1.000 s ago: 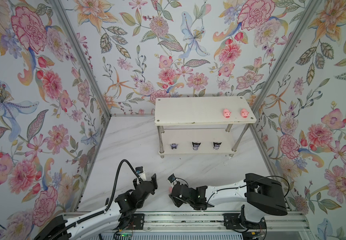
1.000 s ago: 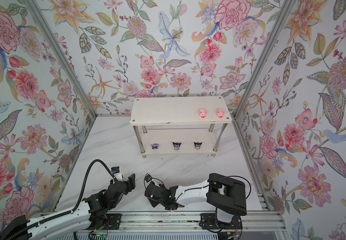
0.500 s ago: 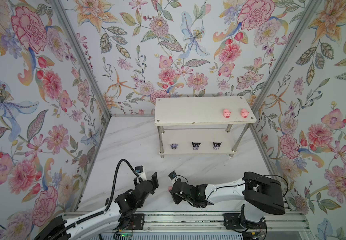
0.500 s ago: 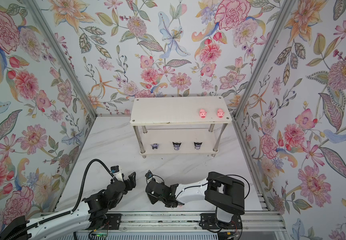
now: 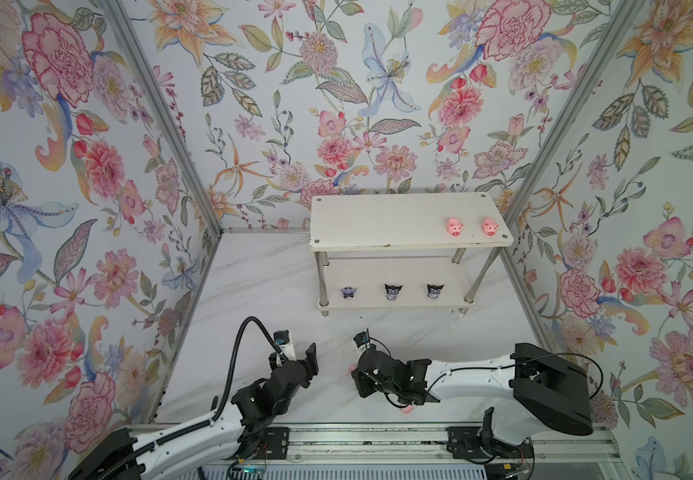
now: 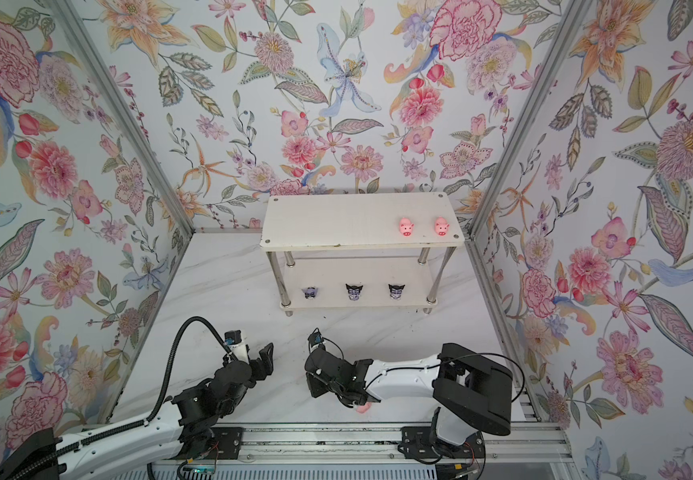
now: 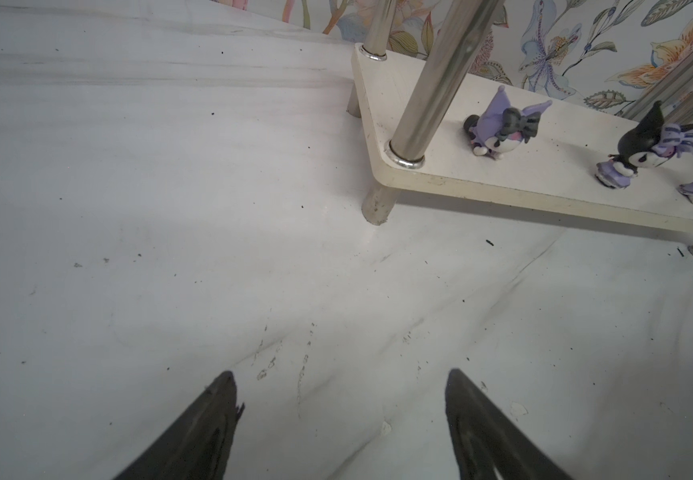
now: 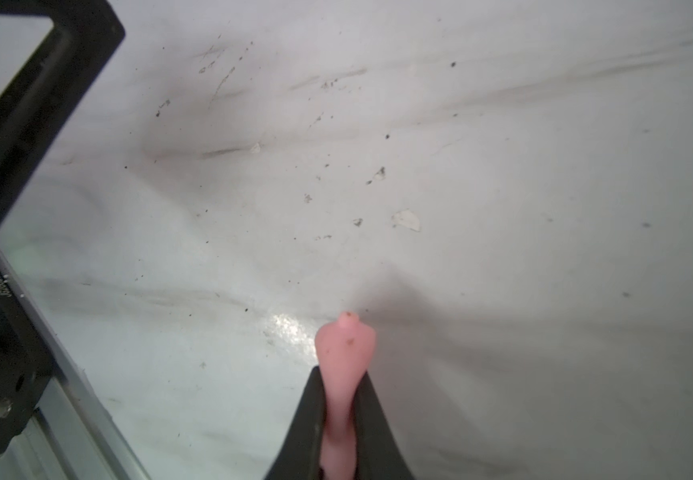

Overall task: Place and organize the plastic toys onto the shelf
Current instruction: 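Lift the held pig and carry it up over the top shelf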

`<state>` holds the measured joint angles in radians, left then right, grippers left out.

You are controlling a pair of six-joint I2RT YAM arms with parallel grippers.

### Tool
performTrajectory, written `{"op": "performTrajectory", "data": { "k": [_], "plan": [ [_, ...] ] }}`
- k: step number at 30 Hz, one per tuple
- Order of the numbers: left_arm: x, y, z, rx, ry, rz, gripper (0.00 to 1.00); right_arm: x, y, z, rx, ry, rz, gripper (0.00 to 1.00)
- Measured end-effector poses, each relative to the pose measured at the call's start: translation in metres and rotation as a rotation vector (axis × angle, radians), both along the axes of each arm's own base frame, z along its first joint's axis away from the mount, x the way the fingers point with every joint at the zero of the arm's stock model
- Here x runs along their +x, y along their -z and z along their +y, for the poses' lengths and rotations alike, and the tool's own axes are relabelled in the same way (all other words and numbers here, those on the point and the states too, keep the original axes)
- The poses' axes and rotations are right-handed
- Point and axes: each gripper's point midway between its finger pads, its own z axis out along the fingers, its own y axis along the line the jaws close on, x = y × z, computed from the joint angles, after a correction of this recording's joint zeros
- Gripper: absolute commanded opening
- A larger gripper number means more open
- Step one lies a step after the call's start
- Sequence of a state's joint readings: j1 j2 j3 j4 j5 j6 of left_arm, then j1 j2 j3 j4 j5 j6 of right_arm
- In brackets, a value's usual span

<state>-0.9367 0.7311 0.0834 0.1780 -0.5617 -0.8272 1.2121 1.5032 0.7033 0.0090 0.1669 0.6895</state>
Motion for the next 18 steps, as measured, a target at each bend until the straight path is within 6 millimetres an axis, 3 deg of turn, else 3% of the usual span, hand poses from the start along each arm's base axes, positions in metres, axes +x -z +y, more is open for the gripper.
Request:
{"op": "performTrajectory", "data": {
  "k": [4, 9, 12, 18],
  "plan": [
    [0.002, -0.004, -0.003, 0.025, 0.021, -0.024, 0.80, 0.024, -0.053, -0.024, 0.015, 0.093, -0.044, 0.15],
    [0.004, -0.010, -0.007, 0.065, 0.055, -0.056, 0.81, 0.058, -0.158, -0.060, 0.092, 0.242, -0.134, 0.16],
    [0.005, -0.014, -0.011, 0.078, 0.078, -0.077, 0.81, 0.067, -0.212, -0.076, 0.131, 0.295, -0.188, 0.15],
    [0.007, -0.023, -0.019, 0.100, 0.136, -0.126, 0.81, 0.075, -0.282, -0.097, 0.121, 0.338, -0.280, 0.15]
  ]
}}
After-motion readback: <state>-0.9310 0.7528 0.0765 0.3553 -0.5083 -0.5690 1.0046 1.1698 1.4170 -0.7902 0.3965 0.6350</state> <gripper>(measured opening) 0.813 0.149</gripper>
